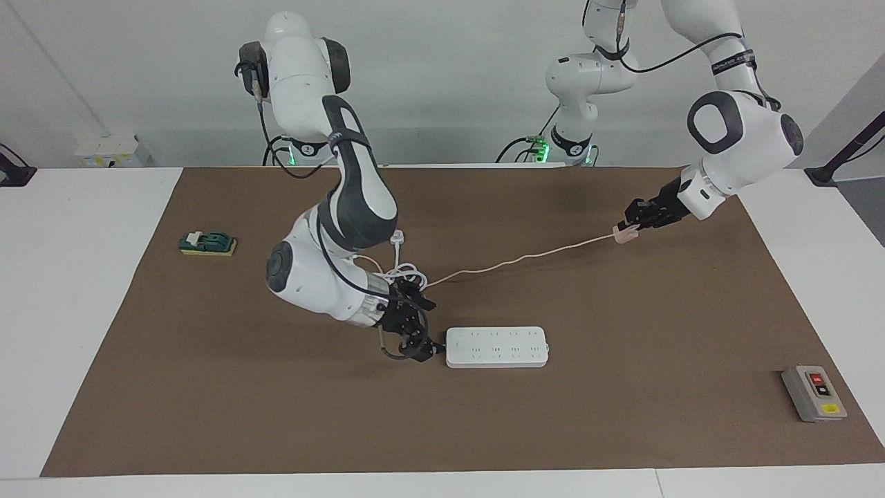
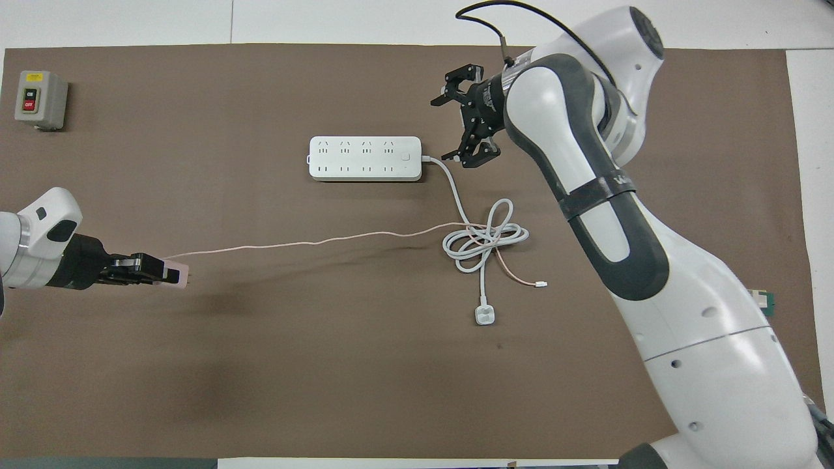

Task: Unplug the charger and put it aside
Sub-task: 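Lower the charger onto the table with the left gripper while the right gripper withdraws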

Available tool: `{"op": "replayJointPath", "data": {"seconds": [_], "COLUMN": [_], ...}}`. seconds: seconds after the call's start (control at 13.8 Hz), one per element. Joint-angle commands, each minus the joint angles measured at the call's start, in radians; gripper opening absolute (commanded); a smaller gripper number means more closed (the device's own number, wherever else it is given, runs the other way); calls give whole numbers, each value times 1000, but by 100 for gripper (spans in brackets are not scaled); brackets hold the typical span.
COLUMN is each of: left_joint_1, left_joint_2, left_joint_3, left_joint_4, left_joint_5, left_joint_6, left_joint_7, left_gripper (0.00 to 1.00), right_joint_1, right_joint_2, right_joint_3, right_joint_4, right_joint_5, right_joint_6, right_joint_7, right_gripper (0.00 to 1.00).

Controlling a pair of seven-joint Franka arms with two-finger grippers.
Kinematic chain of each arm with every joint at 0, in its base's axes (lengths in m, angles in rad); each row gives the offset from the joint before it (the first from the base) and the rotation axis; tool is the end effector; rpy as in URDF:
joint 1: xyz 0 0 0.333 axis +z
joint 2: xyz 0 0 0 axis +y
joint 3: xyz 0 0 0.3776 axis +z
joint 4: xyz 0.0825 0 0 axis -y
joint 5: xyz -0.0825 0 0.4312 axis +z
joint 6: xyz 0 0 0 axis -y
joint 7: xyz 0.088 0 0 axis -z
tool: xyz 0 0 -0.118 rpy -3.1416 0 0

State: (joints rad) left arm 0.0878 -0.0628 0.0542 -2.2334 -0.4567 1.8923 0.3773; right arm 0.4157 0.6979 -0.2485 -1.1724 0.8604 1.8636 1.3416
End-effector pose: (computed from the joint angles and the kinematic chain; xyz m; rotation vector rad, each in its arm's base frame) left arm 0.5182 0.0368 0.4093 2.6638 -0.0372 -0.2152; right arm 0.7975 0.2667 0.4324 -2.0036 1.6339 0.6040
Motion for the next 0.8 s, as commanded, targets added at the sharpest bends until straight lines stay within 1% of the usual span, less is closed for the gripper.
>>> {"op": "replayJointPath", "data": {"seconds": [0.0, 0.14, 0.29, 0.58, 0.65, 0.72], "left_joint_1": [49, 90, 113, 170, 173, 193], "left_joint_2": [-42, -31, -31, -15, -6, -3], "left_joint_3": [-7, -7, -7, -7, -7, -7], "left_joint_4": [-115, -161, -192, -253, -253, -253], "left_joint_5": [-85, -138, -155, -203, -204, -203], "left_joint_6": [48, 57, 67, 70, 67, 62], "left_joint_7": [183, 286, 331, 443, 445, 451], "left_gripper": [0, 0, 0, 0, 14, 64], "right_joint_1": [3, -1, -44, -127, -142, -156], "right_joint_2": [-130, -199, -260, -349, -369, -383], "right_joint_3": [-38, -58, -64, -64, -64, -64], "right_joint_4": [-67, -67, -67, -67, -67, -67], "right_joint_5": [-110, -199, -265, -449, -492, -527], "right_joint_6": [-61, -125, -219, -363, -385, -397], "right_joint_7": [-13, -77, -207, -661, -776, -871], "right_gripper": [100, 100, 100, 100, 100, 100]}}
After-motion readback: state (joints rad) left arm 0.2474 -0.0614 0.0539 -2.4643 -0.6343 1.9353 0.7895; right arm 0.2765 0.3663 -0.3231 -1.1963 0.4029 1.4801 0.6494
